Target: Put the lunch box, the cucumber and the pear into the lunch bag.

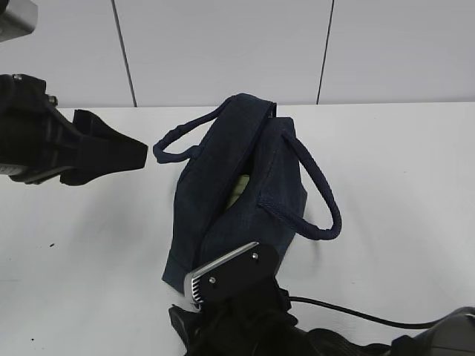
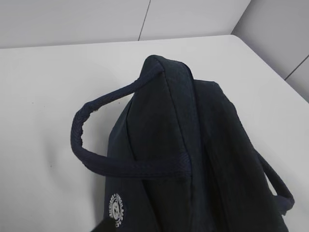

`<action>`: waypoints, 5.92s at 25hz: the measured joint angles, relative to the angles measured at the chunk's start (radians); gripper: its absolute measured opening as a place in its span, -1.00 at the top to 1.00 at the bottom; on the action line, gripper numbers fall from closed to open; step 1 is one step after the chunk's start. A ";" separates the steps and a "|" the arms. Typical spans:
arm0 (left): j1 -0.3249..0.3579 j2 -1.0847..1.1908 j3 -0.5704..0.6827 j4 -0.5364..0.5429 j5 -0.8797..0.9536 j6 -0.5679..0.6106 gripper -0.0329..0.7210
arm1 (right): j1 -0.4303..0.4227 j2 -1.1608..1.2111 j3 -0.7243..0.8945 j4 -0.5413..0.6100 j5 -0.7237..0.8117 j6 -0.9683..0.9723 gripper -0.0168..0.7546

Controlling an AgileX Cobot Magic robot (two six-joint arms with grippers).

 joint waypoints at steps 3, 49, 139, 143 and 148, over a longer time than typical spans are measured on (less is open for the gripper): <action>0.000 0.000 0.000 0.000 0.000 0.000 -0.05 | 0.000 0.000 -0.006 0.010 0.000 -0.011 0.27; 0.000 0.096 0.000 -0.033 0.154 0.411 -0.05 | 0.000 -0.494 -0.300 1.223 0.361 -1.671 0.94; 0.018 0.600 -0.701 0.233 0.321 -0.098 0.76 | -0.850 -0.086 -0.441 1.417 1.146 -1.584 0.89; 0.026 0.591 -0.717 0.365 0.385 -0.183 0.09 | -0.853 -0.100 -0.460 1.402 1.149 -1.584 0.09; 0.028 0.561 -0.717 0.523 0.537 -0.295 -0.19 | -0.856 -0.190 -0.461 1.265 1.150 -1.539 -0.63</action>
